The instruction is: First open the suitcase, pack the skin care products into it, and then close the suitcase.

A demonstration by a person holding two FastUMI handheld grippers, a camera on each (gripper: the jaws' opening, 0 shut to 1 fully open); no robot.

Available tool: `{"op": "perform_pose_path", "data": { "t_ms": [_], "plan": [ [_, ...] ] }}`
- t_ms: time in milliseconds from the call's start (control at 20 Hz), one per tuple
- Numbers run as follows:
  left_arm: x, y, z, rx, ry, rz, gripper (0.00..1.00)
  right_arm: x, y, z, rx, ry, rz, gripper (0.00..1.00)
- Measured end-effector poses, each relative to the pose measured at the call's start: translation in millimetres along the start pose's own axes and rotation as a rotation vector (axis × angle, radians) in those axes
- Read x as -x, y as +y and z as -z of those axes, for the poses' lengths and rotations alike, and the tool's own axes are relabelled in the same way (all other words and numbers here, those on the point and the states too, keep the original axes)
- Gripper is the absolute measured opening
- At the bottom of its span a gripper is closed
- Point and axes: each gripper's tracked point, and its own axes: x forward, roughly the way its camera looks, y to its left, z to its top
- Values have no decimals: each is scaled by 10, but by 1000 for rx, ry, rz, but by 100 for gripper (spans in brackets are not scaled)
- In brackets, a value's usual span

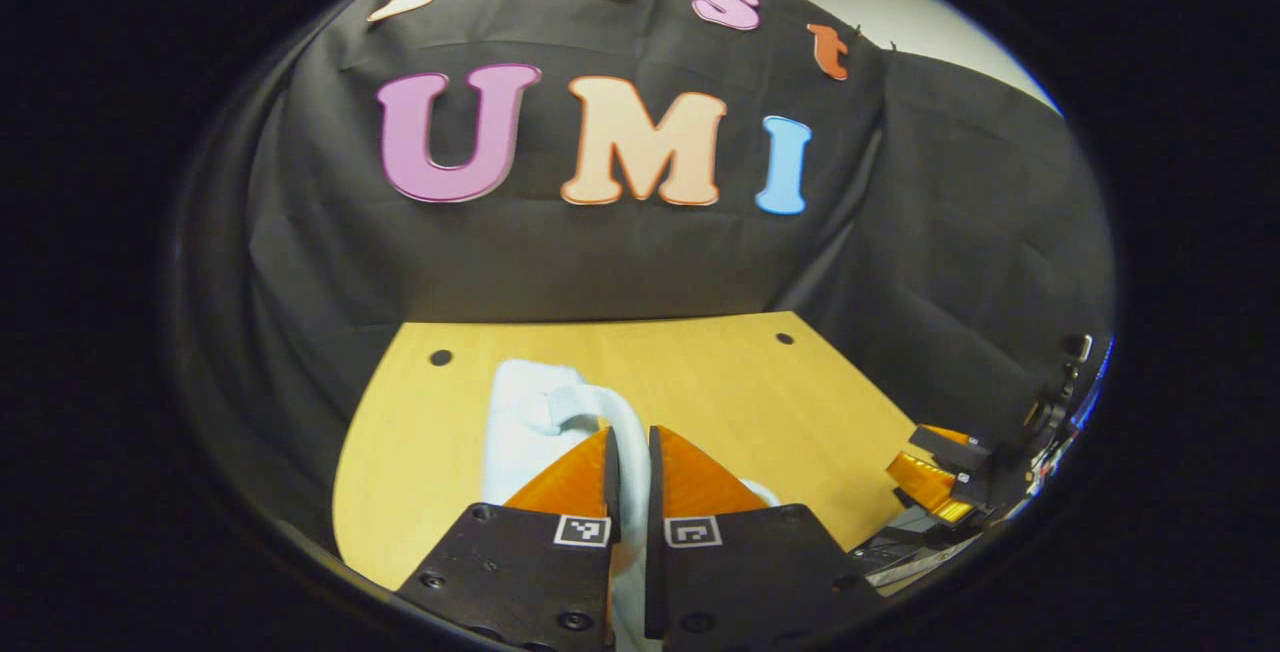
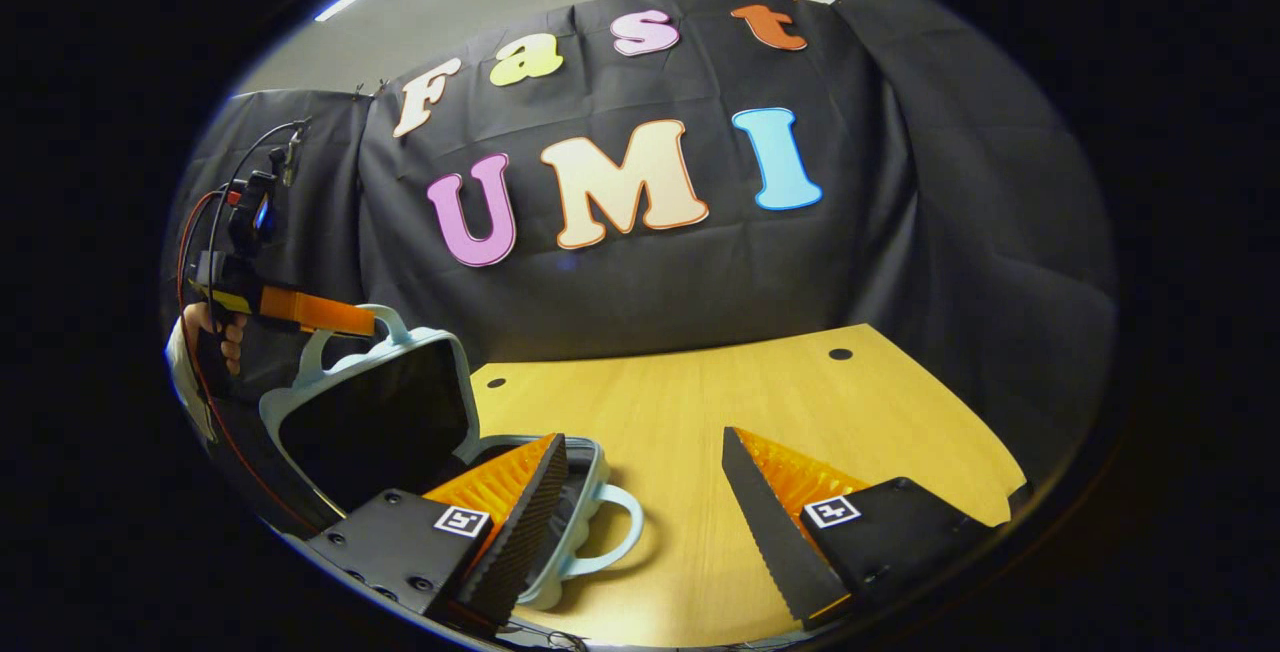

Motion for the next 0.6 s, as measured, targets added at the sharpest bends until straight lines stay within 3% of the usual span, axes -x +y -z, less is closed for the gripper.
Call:
{"op": "perform_pose_path", "data": {
  "t_ms": [100, 150, 200, 450, 500, 600],
  "plan": [
    [-156, -302, 94, 18, 19, 65, 5, 82, -166, -4, -6, -1, 25, 98],
    [-237, -429, 169, 28, 35, 85, 5, 122, -255, 3, -7, -1, 39, 93],
    [-316, -543, 252, 31, 55, 103, 6, 165, -342, 1, -8, 0, 53, 98],
    [-728, -968, 740, 4, 172, 142, 6, 361, -773, 16, -15, 0, 130, 98],
    [-806, -1024, 844, 1, 196, 146, 9, 395, -856, 21, -18, 2, 147, 93],
    [-933, -1158, 1085, -10, 242, 154, 6, 464, -1006, 31, -27, 6, 176, 98]
  ]
}}
